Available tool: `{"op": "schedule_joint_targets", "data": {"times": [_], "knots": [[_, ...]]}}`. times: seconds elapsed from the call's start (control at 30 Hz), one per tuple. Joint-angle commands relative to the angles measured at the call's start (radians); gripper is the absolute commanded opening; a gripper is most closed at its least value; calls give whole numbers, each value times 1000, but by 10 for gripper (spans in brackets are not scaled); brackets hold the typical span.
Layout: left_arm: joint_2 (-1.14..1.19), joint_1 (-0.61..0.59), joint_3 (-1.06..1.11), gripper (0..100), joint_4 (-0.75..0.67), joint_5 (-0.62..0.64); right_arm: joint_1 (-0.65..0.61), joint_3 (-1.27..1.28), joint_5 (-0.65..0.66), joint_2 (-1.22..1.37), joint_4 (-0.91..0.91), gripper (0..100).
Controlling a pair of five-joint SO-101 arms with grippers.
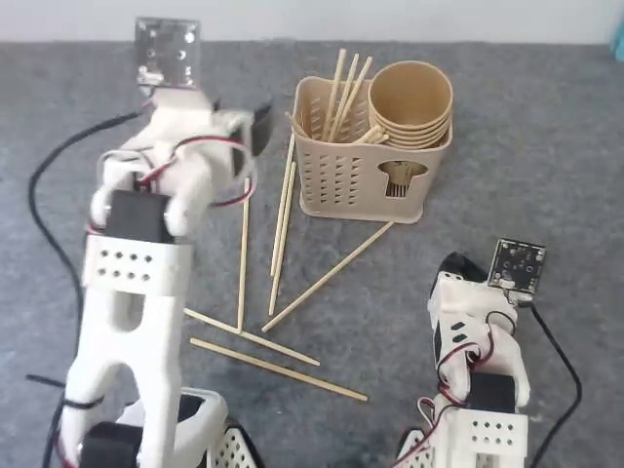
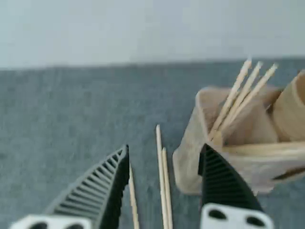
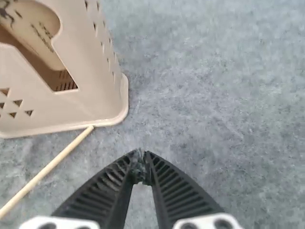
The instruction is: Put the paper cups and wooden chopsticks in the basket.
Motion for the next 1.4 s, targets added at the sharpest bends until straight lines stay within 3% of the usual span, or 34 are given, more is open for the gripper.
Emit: {"op": "schedule_joint_targets", "data": {"times": [0.0, 0.23, 0.37, 0.57, 0.7, 0.9, 1.17, 1.37], "knots": [[-15, -101, 148, 226, 144, 5, 1, -32, -34, -28, 42, 8], [60, -203, 542, 225, -293, 9, -51, -84, -37, -19, 62, 8], [123, -198, 605, 225, -393, 11, -154, -169, -43, -18, 124, 8], [287, -198, 533, 225, -404, 12, -294, -339, -127, 4, 206, 9], [419, -206, 426, 225, -354, 12, -360, -385, -160, 140, 160, 9], [583, -216, 237, 225, -198, 9, -412, -443, -242, 481, 13, 9], [626, -233, 193, 225, -184, 11, -550, -674, -446, 1035, -110, 10], [626, -235, 193, 225, -186, 11, -572, -902, -574, 1394, -110, 10]]}}
